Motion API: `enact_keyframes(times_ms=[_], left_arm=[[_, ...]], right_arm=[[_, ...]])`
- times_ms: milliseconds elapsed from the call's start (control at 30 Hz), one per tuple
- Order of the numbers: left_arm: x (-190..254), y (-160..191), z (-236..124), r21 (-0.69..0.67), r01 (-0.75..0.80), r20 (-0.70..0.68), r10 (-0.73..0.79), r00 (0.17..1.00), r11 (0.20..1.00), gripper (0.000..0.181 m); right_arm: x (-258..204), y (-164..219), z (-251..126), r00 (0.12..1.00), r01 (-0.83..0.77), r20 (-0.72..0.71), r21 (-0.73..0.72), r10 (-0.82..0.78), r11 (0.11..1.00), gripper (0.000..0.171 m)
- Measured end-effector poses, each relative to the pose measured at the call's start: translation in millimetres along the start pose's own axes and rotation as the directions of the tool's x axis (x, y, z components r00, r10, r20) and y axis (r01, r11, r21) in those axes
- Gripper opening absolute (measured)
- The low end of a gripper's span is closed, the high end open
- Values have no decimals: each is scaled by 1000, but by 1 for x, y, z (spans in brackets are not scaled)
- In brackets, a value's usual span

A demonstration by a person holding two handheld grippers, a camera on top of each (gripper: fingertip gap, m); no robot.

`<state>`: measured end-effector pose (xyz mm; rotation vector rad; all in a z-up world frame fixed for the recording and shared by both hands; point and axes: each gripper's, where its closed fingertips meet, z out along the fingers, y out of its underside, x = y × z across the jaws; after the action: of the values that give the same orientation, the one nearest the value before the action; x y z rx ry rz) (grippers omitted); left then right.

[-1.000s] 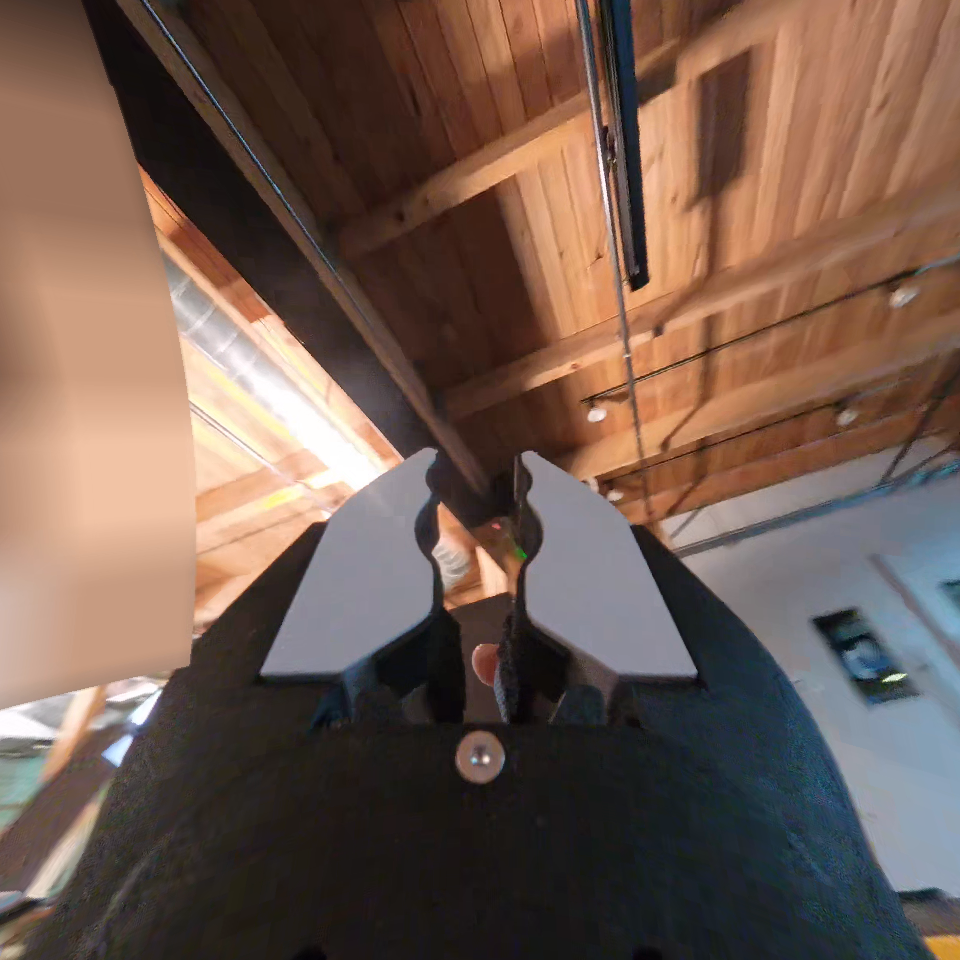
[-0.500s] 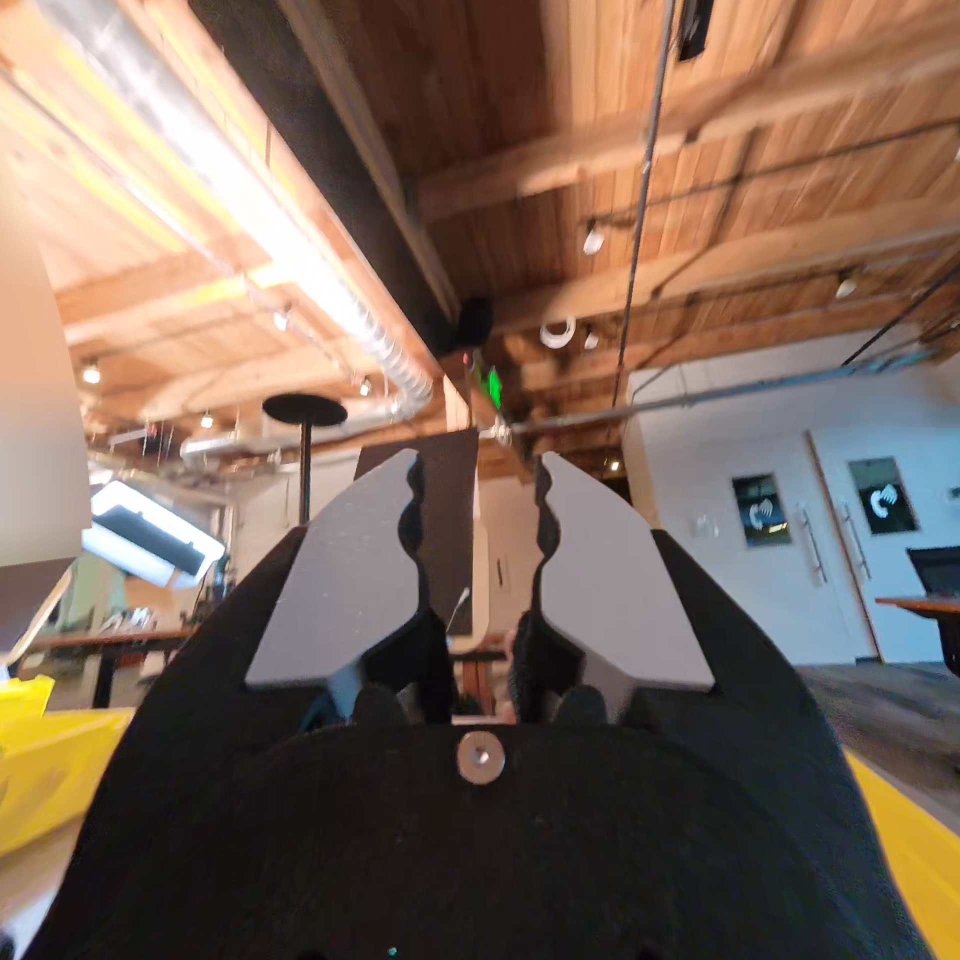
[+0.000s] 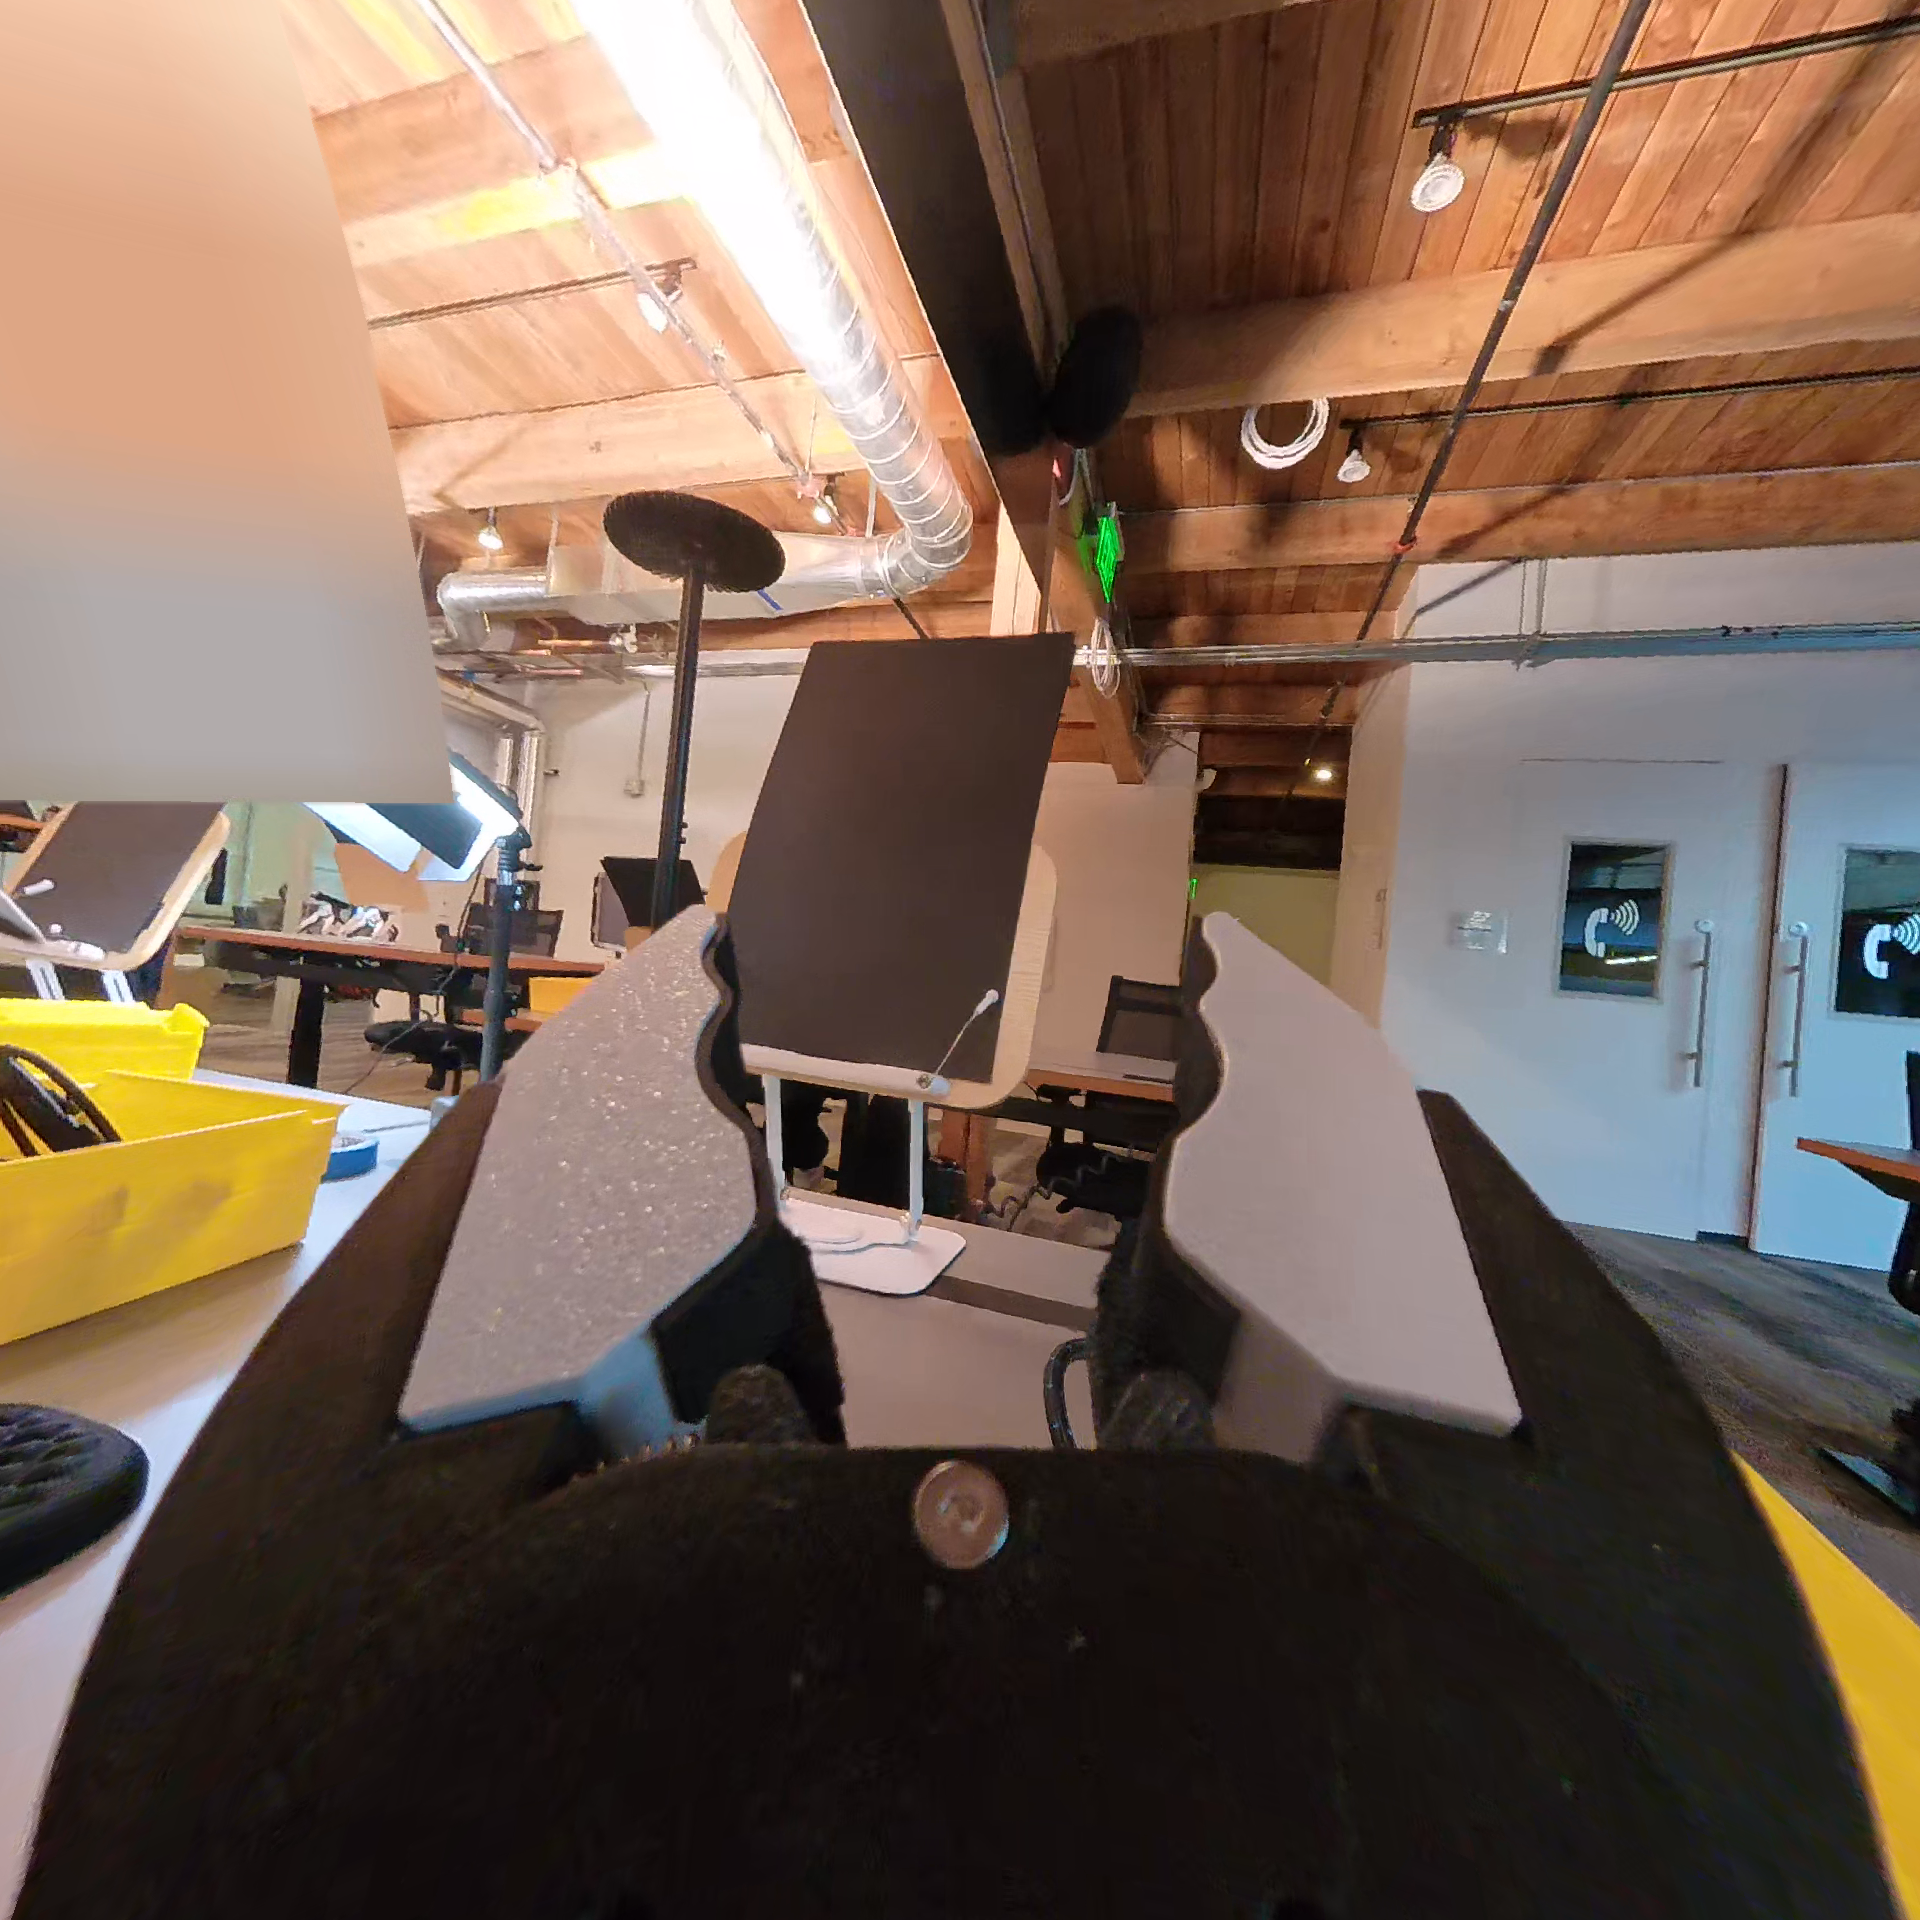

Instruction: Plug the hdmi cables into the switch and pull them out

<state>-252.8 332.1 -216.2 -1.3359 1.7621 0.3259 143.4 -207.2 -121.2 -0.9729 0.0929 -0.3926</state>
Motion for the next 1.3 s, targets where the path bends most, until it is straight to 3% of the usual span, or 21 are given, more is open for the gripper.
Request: enact_keyframes(times_ms=[133, 333, 367, 433, 500, 667, 867, 967, 1033, 1167, 1300], left_arm=[[19, 3, 44, -30, -127, -180, 119, 976, 991, 71], [35, 28, 69, -147, -377, -323, 316, 892, 915, 62], [37, 32, 73, -165, -403, -327, 336, 883, 900, 54], [39, 34, 79, -198, -406, -316, 334, 888, 892, 20], [36, 32, 74, -225, -326, -325, 245, 913, 918, 8], [-20, 1, 37, -124, -130, -82, 120, 989, 984, 6], [-97, -83, -58, 227, 26, 287, -92, 953, 973, 6], [-107, -138, -115, 496, 56, 347, -257, 902, 867, 6], [-100, -175, -150, 671, 73, 306, -366, 879, 737, 7], [-53, -239, -195, 892, 154, 77, -477, 875, 425, 6], [27, -292, -210, 952, 264, -175, -436, 883, 152, 7]], right_arm=[[8, -12, -5, 1000, -7, -23, 64, 9, 998, 76], [13, -11, -8, 999, 17, -46, 67, -14, 998, 71], [13, -9, -8, 999, 4, -41, 64, -1, 998, 71], [13, -6, -8, 999, -29, -29, 60, 31, 998, 70], [14, -6, -8, 998, -46, -27, 63, 48, 997, 68], [17, -7, -9, 998, -47, -42, 73, 50, 996, 65], [8, -3, -7, 999, -41, -22, 61, 42, 997, 64], [5, 1, -5, 1000, -17, -16, 38, 17, 999, 64], [2, 3, -4, 1000, -11, -8, 30, 11, 999, 64], [-11, 8, 0, 999, -22, 28, 24, 21, 999, 63], [-45, 13, 9, 990, -28, 139, 22, 25, 999, 64]])
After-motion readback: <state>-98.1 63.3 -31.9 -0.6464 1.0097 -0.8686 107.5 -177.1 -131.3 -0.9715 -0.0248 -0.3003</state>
